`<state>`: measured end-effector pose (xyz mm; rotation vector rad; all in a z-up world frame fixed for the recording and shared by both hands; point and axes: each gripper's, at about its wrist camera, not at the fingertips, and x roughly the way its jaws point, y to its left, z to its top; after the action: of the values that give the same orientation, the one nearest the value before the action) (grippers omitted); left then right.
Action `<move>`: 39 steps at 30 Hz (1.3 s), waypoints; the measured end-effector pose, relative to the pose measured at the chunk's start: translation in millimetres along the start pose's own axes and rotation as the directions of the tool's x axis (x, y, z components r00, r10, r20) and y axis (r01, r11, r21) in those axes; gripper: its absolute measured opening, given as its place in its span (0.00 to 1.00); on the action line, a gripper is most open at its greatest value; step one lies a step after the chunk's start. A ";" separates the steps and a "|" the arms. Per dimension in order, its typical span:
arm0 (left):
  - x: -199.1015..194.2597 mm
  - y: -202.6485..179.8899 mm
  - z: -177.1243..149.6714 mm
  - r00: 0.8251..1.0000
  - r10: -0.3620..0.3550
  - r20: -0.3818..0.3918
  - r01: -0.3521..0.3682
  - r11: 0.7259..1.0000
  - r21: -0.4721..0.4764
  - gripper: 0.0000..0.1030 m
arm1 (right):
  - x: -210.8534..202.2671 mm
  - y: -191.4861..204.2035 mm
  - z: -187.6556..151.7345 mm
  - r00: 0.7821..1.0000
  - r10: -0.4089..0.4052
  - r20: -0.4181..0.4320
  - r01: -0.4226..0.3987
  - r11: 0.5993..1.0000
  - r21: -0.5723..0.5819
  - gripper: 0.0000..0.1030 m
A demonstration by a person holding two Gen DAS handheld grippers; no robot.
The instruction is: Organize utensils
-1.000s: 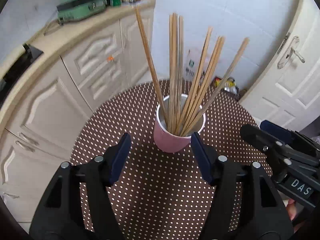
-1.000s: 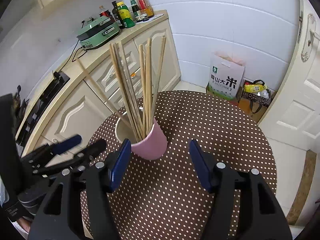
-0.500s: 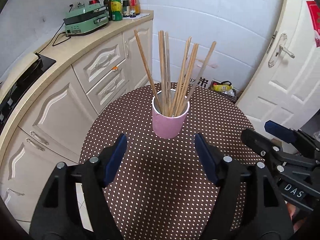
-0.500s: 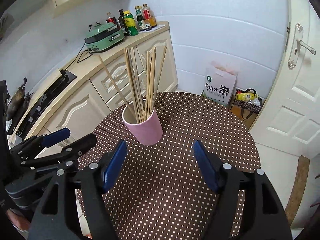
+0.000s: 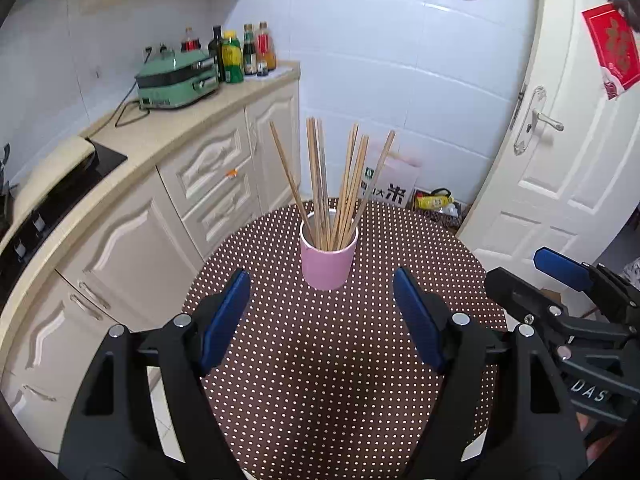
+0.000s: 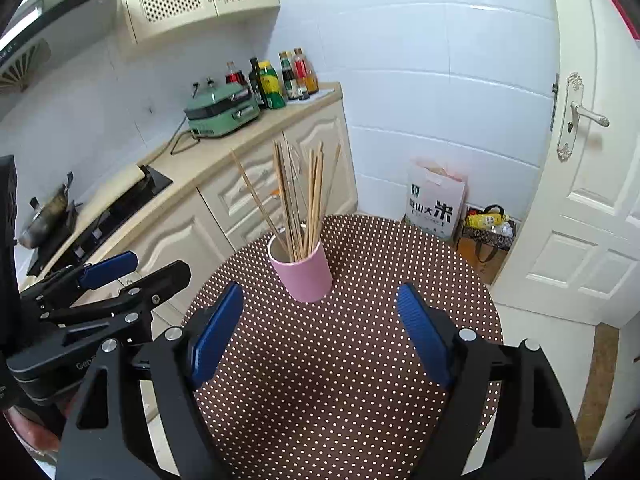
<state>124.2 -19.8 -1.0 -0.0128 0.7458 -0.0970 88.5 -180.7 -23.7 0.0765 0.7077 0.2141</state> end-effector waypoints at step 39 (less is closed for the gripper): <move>-56.2 6.7 -10.4 0.994 0.008 0.111 -0.007 1.000 -0.008 0.71 | -46.1 8.3 -11.3 0.995 -0.019 0.097 0.019 1.000 -0.001 0.77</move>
<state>76.6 -7.7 29.1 -0.0229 0.6354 -0.0856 45.7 -182.7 -1.7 0.0784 0.6113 0.1917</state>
